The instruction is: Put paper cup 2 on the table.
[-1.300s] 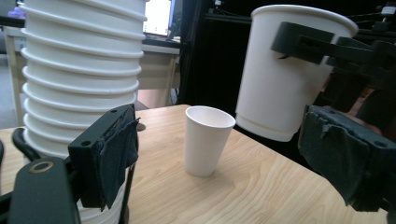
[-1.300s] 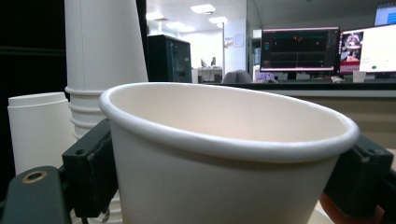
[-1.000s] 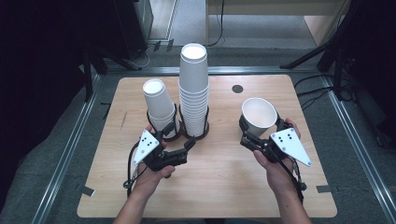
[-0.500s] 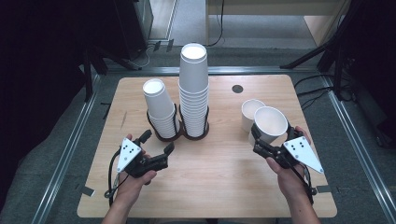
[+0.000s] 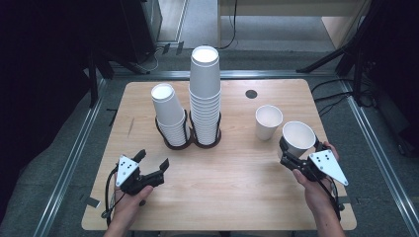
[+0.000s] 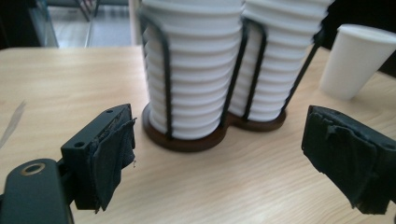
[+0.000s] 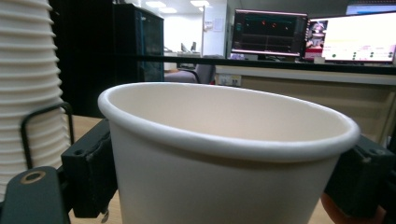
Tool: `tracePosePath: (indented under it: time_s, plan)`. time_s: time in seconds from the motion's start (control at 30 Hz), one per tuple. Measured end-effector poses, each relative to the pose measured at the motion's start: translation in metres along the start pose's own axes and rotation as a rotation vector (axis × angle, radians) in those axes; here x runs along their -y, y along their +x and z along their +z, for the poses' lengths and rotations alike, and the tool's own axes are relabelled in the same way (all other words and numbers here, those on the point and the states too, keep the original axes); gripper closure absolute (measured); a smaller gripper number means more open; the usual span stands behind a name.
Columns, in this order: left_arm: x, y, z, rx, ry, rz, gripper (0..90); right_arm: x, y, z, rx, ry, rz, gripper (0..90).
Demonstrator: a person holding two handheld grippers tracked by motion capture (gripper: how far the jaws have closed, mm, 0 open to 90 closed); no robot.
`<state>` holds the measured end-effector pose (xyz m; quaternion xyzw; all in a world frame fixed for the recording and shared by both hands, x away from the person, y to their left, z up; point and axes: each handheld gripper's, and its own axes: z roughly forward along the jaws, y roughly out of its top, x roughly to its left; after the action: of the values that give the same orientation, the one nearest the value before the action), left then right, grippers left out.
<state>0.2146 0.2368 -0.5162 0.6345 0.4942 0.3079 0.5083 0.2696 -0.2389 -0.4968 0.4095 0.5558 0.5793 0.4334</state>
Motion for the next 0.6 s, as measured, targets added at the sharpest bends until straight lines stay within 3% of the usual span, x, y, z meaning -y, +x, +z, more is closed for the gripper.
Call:
tracePosePath:
  time_s: [0.1, 0.2, 0.37, 0.43, 0.6]
  plan:
    - [0.004, 0.009, -0.004, -0.025, 0.005, -0.01, 9.7, 0.01, -0.005, 0.007, 0.018, 0.019, 0.001, 12.2]
    - [0.008, 0.017, -0.008, -0.086, 0.012, 0.009, 9.7, 0.017, -0.006, 0.012, 0.026, 0.015, -0.017, 12.3]
    - [0.014, 0.033, -0.011, -0.118, 0.015, -0.034, 9.7, 0.023, -0.007, 0.02, 0.024, 0.027, -0.009, 12.3]
    - [0.016, 0.04, -0.012, -0.152, 0.014, -0.054, 9.8, 0.027, -0.006, 0.023, 0.022, 0.036, -0.021, 12.3]
    - [0.019, 0.046, -0.013, -0.17, 0.022, -0.068, 9.7, 0.032, -0.007, 0.027, 0.022, 0.061, -0.025, 12.3]
